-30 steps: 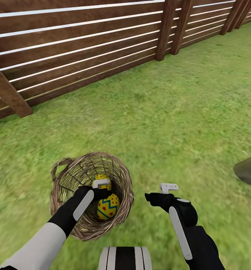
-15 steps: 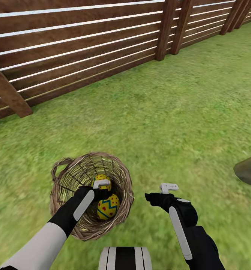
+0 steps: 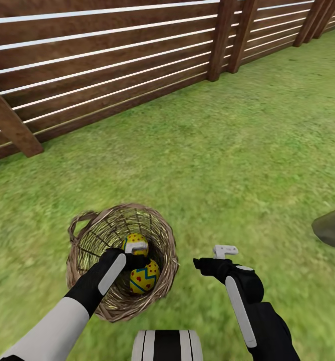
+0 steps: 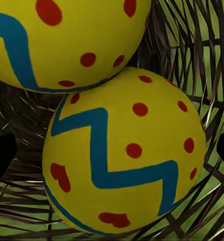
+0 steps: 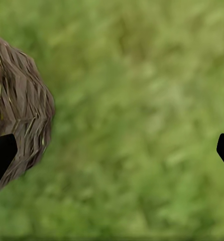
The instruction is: Take the three Easter eggs out of the wicker basket on the lawn in the garden, then place them on the lawn next to a single tree (choose any tree) so that all three eggs are next to the same tree and none are left in the basket.
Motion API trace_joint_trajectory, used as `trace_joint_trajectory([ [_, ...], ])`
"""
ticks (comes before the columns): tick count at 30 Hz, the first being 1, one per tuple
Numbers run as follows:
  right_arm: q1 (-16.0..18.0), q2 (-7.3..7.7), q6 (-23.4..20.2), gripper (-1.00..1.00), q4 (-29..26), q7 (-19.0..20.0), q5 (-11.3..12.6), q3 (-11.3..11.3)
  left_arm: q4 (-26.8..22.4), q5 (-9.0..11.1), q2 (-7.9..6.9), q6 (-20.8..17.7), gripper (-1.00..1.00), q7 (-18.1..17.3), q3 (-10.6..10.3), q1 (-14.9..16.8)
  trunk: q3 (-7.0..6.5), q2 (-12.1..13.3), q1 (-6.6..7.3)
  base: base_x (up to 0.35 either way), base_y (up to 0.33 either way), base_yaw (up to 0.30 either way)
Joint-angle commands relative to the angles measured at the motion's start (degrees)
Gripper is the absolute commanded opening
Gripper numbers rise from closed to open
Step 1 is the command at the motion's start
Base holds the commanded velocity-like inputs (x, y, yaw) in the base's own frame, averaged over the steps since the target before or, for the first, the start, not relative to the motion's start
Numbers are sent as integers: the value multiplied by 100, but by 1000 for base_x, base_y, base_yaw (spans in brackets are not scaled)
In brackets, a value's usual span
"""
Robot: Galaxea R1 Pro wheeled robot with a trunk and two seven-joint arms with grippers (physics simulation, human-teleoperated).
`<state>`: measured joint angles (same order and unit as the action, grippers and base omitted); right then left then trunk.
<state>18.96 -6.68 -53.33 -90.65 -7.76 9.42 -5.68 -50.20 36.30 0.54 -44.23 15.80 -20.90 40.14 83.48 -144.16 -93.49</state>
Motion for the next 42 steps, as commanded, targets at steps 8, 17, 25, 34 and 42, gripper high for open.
trace_joint_trajectory([
  [8, 3, 0, -19, 100, -5, -59, 60, -4, -39, 61, -2, -23, 100, 51, -17, 3, 137, -10, -14, 0, 0, 0],
  [17, 3, 0, -19, 100, -5, -59, 60, -4, -58, 54, -1, -17, 100, 32, -34, 3, 137, -10, -14, 0, 0, 0],
  [25, 2, 0, -19, 100, -5, -59, 60, -8, -57, 53, -1, -16, 100, 27, -37, 3, 225, -15, -25, 0, 0, 0],
  [34, 3, 0, -19, 100, -5, -59, 60, -12, -60, 53, -1, -16, 100, -54, -40, 3, 225, -15, -25, 0, 0, 0],
  [42, 3, 0, -19, 100, -5, -59, 60, -13, -60, 56, -1, -19, 100, -72, -45, 3, 225, -15, -25, 0, 0, 0],
])
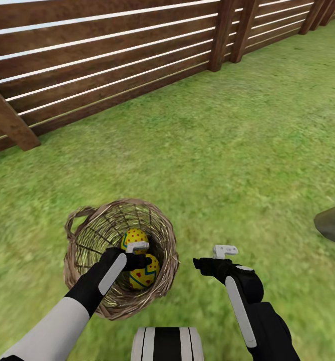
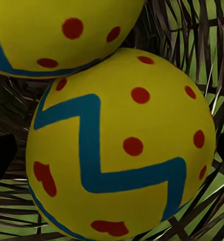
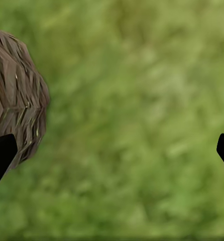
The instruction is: Take the three Easter eggs out of the wicker basket on the lawn in the garden, then place them on the lawn next to a single tree (choose any tree) so that all three eggs are next to the same tree and none are left in the basket.
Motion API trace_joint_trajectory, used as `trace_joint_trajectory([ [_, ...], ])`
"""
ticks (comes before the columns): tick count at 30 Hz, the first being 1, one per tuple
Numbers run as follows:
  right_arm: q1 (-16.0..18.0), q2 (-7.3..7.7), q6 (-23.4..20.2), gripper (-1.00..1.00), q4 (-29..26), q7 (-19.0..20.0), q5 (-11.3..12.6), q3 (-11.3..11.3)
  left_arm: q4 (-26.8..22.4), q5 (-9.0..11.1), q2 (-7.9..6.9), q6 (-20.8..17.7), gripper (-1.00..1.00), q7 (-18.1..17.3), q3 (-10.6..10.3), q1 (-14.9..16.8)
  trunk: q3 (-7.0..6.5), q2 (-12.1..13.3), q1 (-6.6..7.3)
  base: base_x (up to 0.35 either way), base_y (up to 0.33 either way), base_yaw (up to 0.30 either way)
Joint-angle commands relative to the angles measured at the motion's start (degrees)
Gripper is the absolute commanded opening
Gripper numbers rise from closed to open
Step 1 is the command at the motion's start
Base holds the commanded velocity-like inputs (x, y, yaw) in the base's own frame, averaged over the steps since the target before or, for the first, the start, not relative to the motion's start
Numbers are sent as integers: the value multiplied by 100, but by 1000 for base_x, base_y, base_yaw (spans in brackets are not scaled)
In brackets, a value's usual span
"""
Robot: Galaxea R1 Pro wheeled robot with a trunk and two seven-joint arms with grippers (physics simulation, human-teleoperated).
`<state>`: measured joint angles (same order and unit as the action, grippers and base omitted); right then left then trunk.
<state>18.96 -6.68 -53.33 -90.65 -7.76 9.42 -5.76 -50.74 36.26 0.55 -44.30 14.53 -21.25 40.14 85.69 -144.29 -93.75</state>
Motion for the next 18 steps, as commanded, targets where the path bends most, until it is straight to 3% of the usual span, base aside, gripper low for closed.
trace_joint_trajectory([
  [1, 3, 0, -19, 100, -5, -59, 60, -4, -6, 62, -2, -14, 100, 53, -11, 3, 4, -1, 1, 0, 0, 0],
  [18, 3, 0, -19, 100, -5, -59, 60, -4, -26, 65, -1, -13, 100, 50, -13, 3, 114, -8, -12, 0, 0, 0],
])
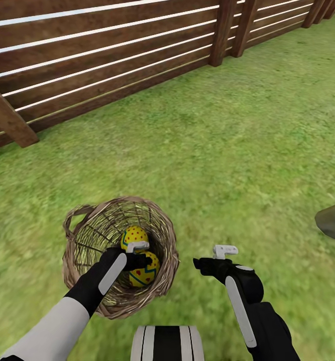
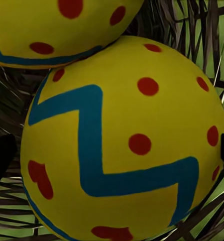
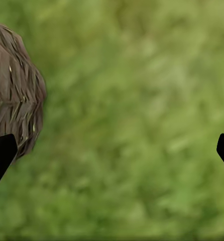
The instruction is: Take the three Easter eggs out of the wicker basket on the lawn in the garden, then place them on the lawn next to a single tree (choose any tree) so that all three eggs are next to the same tree and none are left in the basket.
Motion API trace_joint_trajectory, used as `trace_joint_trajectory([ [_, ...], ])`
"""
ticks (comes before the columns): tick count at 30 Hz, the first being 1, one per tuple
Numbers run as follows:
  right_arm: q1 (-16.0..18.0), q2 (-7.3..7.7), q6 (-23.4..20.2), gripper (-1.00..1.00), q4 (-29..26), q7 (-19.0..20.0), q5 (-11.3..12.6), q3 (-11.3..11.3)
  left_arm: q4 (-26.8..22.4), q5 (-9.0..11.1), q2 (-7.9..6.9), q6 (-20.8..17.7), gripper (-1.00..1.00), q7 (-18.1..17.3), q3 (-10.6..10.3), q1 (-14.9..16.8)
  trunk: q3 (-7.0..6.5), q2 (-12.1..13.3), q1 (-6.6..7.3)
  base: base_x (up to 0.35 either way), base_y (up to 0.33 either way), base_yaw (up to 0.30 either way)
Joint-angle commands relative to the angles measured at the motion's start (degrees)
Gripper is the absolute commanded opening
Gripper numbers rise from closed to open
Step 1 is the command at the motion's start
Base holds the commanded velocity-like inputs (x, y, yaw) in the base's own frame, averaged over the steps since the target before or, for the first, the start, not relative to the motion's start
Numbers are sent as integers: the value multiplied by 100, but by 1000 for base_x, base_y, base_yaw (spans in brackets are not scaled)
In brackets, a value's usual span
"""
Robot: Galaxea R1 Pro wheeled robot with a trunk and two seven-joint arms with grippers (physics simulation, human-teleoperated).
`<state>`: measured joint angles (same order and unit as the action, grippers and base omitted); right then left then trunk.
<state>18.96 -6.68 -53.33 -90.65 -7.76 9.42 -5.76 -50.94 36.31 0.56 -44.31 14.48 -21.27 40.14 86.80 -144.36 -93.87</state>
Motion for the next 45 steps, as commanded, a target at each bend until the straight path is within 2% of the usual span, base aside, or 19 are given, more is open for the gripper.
trace_joint_trajectory([
  [1, 3, 0, -19, 100, -5, -59, 60, -4, -9, 60, -2, -13, 100, 55, -12, 3, 4, -1, 1, 0, 0, 0],
  [8, 3, 0, -19, 100, -5, -59, 60, -4, -73, 60, -1, -13, 100, 55, -17, 3, 4, -1, 1, 0, 0, 0],
  [11, 3, 0, -19, 100, -5, -59, 60, -4, -79, 60, -1, -14, 100, 53, -17, 3, 70, -6, -7, 0, 0, 0],
  [45, 3, 0, -19, 100, -5, -59, 61, -4, -66, 78, 5, -25, 100, 63, -9, 3, 92, -7, -9, 0, 0, 0],
])
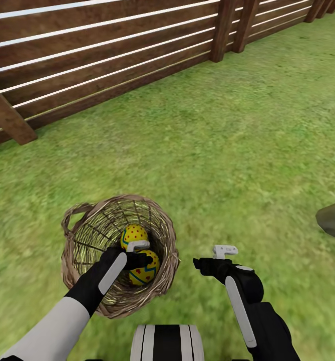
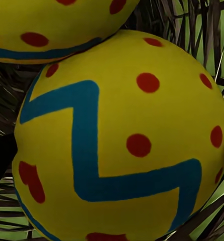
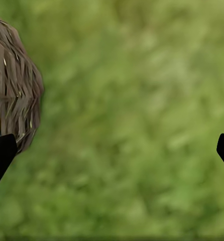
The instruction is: Take the three Easter eggs out of the wicker basket on the lawn in the garden, then place them on the lawn next to a single tree (choose any tree) so that all three eggs are next to the same tree and none are left in the basket.
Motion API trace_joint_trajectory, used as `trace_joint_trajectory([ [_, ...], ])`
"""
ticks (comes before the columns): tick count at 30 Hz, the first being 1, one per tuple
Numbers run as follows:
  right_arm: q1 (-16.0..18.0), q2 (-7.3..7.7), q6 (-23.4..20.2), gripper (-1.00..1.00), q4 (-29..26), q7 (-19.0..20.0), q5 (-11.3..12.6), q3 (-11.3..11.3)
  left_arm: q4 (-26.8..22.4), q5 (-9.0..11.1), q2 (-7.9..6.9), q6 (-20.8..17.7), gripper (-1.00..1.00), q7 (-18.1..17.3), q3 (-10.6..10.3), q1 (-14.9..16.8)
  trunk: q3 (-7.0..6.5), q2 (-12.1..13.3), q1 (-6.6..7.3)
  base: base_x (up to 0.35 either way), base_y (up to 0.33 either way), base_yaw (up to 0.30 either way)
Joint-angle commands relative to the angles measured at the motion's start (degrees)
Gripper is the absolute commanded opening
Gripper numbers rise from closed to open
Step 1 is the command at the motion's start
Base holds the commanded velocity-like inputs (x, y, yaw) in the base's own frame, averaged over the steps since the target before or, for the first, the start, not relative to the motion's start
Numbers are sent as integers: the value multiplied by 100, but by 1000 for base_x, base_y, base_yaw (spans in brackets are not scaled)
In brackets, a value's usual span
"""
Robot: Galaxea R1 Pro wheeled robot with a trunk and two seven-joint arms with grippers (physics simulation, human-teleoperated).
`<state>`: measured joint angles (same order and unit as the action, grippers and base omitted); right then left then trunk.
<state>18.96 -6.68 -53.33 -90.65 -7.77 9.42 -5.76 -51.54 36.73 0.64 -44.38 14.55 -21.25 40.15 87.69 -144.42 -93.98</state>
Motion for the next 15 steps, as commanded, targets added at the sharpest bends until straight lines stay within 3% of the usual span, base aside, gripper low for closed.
trace_joint_trajectory([
  [1, 3, 0, -19, 100, -5, -58, 60, -4, -5, 36, -2, -18, 100, 57, -10, 2, 4, -1, 1, 0, 0, 0],
  [12, 3, 0, -19, 100, -5, -58, 61, -4, -5, 36, -10, -10, 100, 66, -10, 1, 4, -1, 1, 0, 0, 0],
  [13, 3, 0, -19, 100, -5, -58, 62, -4, -5, 36, -11, -10, -100, 66, -10, -2, 4, -1, 1, 0, 0, 0],
  [15, 3, 0, -19, 100, -5, -58, 61, -4, -5, 36, -11, -9, -100, 66, -10, -4, 4, -1, 1, 0, 0, 0],
])
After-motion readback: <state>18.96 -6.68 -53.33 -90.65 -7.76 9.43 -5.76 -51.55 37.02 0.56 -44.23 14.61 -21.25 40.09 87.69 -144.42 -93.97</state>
